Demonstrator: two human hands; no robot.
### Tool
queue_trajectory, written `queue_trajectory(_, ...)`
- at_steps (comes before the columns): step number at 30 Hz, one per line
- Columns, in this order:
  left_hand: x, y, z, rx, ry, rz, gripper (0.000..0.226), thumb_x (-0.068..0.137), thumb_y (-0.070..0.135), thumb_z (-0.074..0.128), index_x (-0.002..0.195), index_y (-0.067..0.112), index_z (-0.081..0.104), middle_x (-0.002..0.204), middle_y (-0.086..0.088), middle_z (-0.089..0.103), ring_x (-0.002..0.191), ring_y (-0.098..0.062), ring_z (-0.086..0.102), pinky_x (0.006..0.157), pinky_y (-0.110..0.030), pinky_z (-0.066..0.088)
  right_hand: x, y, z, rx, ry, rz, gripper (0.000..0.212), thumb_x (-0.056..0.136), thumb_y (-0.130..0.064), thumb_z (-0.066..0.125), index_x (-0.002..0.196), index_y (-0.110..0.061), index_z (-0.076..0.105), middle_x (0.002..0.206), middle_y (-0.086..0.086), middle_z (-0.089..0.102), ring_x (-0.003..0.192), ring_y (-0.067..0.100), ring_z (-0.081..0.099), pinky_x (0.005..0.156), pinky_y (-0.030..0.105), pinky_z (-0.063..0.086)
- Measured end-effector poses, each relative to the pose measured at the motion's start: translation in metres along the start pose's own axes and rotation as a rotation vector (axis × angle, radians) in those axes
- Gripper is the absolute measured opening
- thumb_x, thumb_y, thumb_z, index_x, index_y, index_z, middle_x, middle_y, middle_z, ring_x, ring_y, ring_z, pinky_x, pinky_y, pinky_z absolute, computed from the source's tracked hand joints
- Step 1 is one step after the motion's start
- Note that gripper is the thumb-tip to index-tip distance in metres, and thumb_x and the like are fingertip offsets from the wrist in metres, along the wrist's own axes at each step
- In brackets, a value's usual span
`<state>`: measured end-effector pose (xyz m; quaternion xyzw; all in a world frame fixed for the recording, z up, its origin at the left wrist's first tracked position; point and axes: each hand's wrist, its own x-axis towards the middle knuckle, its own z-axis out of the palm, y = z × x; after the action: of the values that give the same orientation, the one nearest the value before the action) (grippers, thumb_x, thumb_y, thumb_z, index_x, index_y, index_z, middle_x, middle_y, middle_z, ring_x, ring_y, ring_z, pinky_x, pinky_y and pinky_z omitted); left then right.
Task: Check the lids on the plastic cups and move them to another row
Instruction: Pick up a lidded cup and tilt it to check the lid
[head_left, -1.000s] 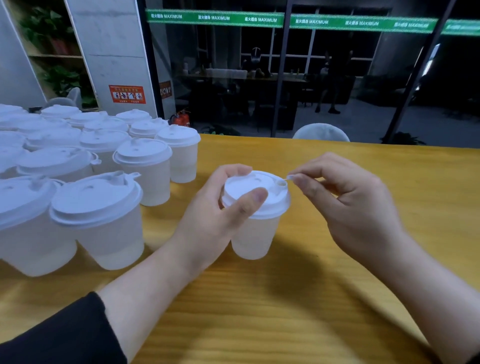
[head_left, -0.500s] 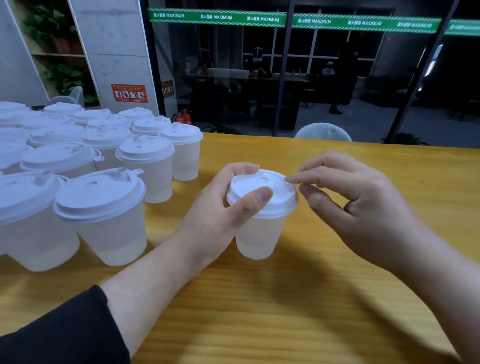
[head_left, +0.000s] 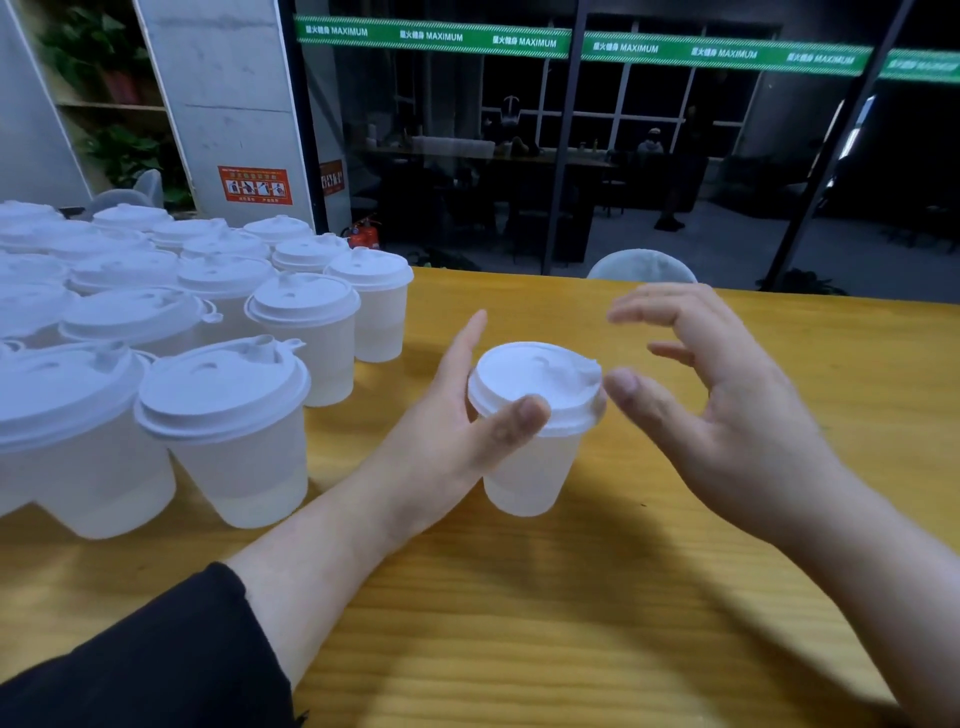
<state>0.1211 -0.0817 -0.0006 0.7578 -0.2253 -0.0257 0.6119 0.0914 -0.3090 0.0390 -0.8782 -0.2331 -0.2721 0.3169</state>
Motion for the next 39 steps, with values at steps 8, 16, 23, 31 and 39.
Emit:
queue_trajectory(8,-0.006,0.004,-0.002,0.116,-0.16,-0.095,0.075,0.081,0.014,0.086,0.141,0.039,0.048,0.12,0.024,0.07,0.113,0.004,0.064,0.09,-0.019,0.054,0.039,-0.036,-0.005,-0.154,-0.647,0.182,0.095,0.071,-0.072,0.074,0.152,-0.054,0.028,0.148,-0.036,0.036,0.132,-0.009,0.039,0.114,0.03,0.038)
queue_trajectory(16,-0.011,0.019,-0.01,-0.586,-0.191,0.005,0.076,0.071,0.031,0.084,0.142,0.021,0.058,0.128,-0.008,0.068,0.112,-0.032,0.067,0.106,-0.054,0.052,0.071,-0.08,-0.047,-0.09,-0.572,0.184,0.085,0.068,-0.084,0.066,0.144,-0.055,0.042,0.129,-0.033,0.056,0.11,-0.013,0.057,0.093,0.024,0.05)
queue_trajectory(23,-0.019,0.036,-0.007,-0.898,-0.225,0.055,0.085,0.064,0.067,0.086,0.126,0.011,0.067,0.104,-0.017,0.06,0.076,-0.027,0.06,0.07,-0.035,0.051,0.091,-0.124,-0.055,-0.016,-0.566,0.147,0.052,0.075,-0.065,0.067,0.123,-0.048,0.062,0.112,-0.019,0.07,0.101,0.003,0.068,0.089,0.033,0.057)
queue_trajectory(31,-0.019,0.049,-0.005,-0.87,0.117,0.003,0.046,0.089,0.055,0.071,0.112,0.015,0.072,0.09,-0.003,0.066,0.068,-0.021,0.055,0.06,-0.028,0.046,0.086,-0.127,-0.038,-0.034,-0.291,0.209,0.047,0.075,-0.072,0.061,0.111,-0.042,0.068,0.098,-0.014,0.074,0.084,0.003,0.071,0.066,0.025,0.054)
queue_trajectory(39,-0.023,0.054,-0.001,-1.123,0.142,-0.297,0.042,0.097,0.055,0.062,0.111,0.017,0.072,0.08,-0.004,0.066,0.052,-0.019,0.047,0.04,-0.022,0.03,0.083,-0.137,-0.026,-0.176,-0.378,0.24,0.062,0.068,-0.08,0.062,0.124,-0.054,0.056,0.103,-0.023,0.065,0.083,0.002,0.066,0.069,0.03,0.053)
